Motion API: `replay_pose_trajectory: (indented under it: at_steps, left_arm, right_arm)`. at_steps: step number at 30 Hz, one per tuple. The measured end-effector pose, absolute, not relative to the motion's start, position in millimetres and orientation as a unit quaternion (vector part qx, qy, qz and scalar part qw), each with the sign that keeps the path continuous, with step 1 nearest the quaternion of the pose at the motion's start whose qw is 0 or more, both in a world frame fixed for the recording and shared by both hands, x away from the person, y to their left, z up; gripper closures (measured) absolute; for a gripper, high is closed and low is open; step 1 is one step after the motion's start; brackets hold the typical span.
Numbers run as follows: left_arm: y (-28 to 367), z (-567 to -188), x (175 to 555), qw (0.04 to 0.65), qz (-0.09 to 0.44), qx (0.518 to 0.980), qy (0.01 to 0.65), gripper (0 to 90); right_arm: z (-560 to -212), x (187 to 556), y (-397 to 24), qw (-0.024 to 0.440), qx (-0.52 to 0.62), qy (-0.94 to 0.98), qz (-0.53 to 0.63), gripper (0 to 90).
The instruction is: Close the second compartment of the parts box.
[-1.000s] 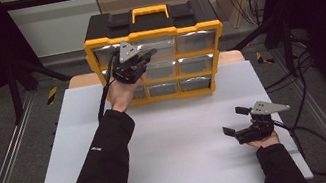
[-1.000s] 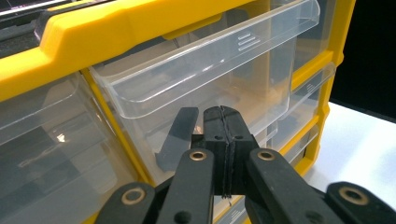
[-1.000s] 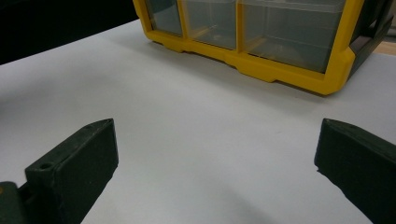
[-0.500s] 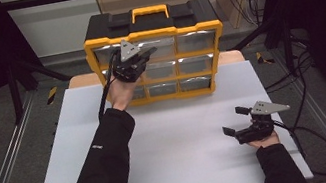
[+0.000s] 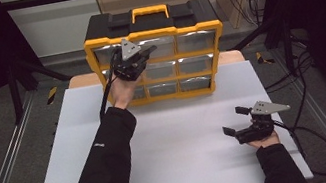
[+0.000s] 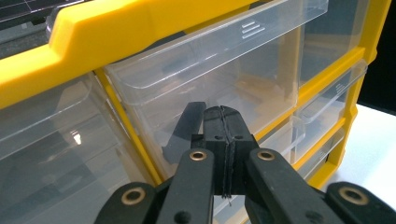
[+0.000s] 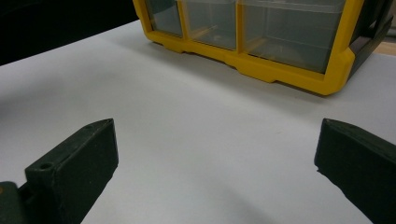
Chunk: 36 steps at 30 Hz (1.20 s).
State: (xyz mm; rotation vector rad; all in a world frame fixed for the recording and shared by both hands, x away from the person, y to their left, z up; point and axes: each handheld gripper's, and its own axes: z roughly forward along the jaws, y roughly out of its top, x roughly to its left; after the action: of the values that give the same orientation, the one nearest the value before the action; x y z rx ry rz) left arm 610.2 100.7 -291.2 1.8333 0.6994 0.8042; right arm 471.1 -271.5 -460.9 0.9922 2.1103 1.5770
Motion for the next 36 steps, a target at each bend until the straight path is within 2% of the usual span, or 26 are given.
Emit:
replay_pose_trajectory:
  at_steps: [13, 25, 36]
  left_arm:
    - [99.0, -291.6, 614.4, 0.479, 0.339, 0.756, 0.291, 89.2]
    - [105.0, -293.3, 608.1, 0.483, 0.322, 0.761, 0.291, 88.5]
    - [117.0, -295.2, 591.6, 0.497, 0.285, 0.765, 0.295, 54.5]
  right_arm:
    - [-460.5, 471.0, -271.8, 0.163, 0.348, 0.738, 0.554, 0.2]
    - [-460.9, 471.2, -271.6, 0.163, 0.347, 0.739, 0.554, 0.2]
    - [-461.3, 471.3, -271.1, 0.163, 0.347, 0.740, 0.552, 0.2]
